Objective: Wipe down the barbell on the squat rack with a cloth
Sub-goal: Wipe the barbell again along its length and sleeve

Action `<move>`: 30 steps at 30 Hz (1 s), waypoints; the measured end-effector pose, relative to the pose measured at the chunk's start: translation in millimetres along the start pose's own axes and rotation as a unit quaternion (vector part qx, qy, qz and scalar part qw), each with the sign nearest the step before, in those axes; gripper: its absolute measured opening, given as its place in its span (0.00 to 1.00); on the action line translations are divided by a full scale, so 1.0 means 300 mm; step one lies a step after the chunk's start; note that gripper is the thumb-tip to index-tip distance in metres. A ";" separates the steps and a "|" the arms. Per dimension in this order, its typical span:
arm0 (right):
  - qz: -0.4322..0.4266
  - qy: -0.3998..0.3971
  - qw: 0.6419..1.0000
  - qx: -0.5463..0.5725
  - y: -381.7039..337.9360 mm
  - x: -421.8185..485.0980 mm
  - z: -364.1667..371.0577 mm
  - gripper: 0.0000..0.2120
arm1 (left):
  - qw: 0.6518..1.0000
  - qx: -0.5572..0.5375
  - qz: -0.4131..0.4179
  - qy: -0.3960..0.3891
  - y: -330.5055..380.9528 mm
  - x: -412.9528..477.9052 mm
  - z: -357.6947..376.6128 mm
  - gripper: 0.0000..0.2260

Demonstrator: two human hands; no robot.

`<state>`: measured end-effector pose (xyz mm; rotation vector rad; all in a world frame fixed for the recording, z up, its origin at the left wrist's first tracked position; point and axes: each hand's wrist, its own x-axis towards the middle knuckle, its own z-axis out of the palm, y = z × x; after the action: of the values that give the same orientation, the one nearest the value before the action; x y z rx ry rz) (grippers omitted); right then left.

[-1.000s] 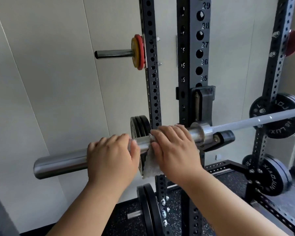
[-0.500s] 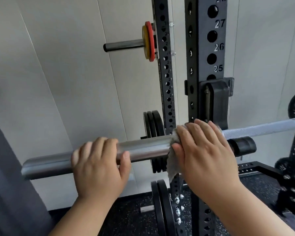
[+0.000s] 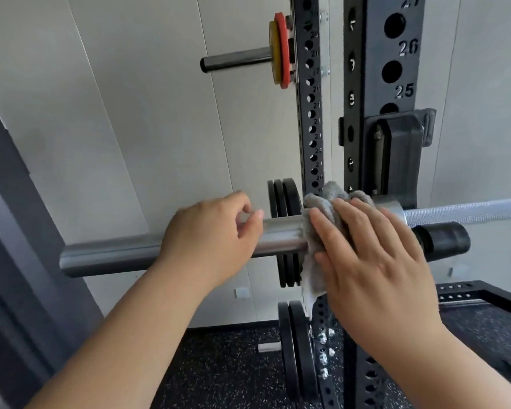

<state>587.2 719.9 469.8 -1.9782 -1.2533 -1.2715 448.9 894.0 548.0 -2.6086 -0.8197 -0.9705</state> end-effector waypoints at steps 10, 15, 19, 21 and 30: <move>-0.005 -0.052 0.999 0.012 -0.147 0.129 0.069 0.18 | 0.990 0.043 0.039 0.125 0.014 -0.084 0.110 0.14; -0.002 -0.065 0.998 -0.022 -0.011 0.079 0.011 0.20 | 0.986 0.002 0.040 0.164 0.009 -0.135 0.132 0.15; 0.075 -0.050 0.996 -0.028 -0.038 0.076 0.001 0.18 | 0.979 -0.033 0.045 0.198 0.021 -0.148 0.139 0.15; 0.060 -0.061 0.996 -0.005 -0.071 0.094 0.015 0.18 | 0.974 -0.064 0.045 0.211 0.028 -0.130 0.117 0.12; 0.024 -0.010 1.000 -0.004 0.007 0.071 0.015 0.16 | 0.997 0.025 -0.069 0.000 0.045 0.014 0.040 0.24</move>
<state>594.4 731.8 486.8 -2.0186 -1.2046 -1.2400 465.5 889.5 541.4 -2.5375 -1.0229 -0.9709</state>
